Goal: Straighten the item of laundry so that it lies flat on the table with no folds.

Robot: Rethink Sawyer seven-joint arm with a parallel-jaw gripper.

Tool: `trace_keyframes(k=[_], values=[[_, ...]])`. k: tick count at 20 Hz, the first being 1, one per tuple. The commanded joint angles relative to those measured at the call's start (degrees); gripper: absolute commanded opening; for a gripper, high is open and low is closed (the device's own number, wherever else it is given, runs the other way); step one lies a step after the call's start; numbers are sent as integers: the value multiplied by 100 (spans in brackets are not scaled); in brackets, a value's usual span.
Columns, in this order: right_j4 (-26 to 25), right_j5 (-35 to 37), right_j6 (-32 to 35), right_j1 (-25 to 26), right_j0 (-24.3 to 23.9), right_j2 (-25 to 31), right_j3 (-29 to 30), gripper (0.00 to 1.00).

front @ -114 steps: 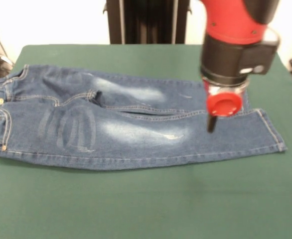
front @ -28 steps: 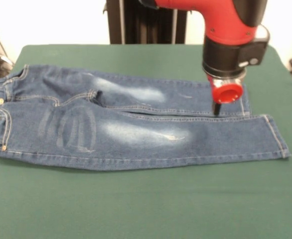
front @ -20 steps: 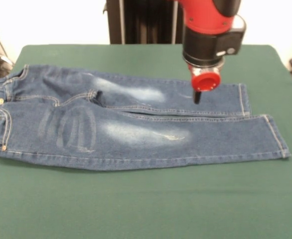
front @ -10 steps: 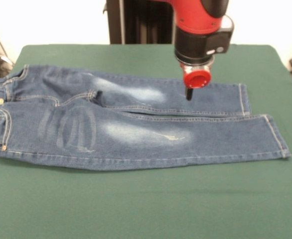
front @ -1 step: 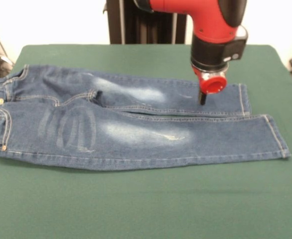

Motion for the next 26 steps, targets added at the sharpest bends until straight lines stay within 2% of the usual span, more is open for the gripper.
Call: trace_keyframes(k=[1, 4, 7, 10, 17, 21, 26], values=[[213, -322, 368, 770, 353, 567, -223, 0], [331, -246, 470, 837, 456, 541, -353, 0], [457, -510, 474, 826, 335, 807, -311, 0], [603, -334, 679, 724, 517, 737, -373, 0], [1016, 620, 1195, 244, 962, 471, -440, 0], [1312, 902, 1422, -101, 1245, 331, -318, 0], [1528, 1248, 1571, -256, 1612, -41, -339, 0]])
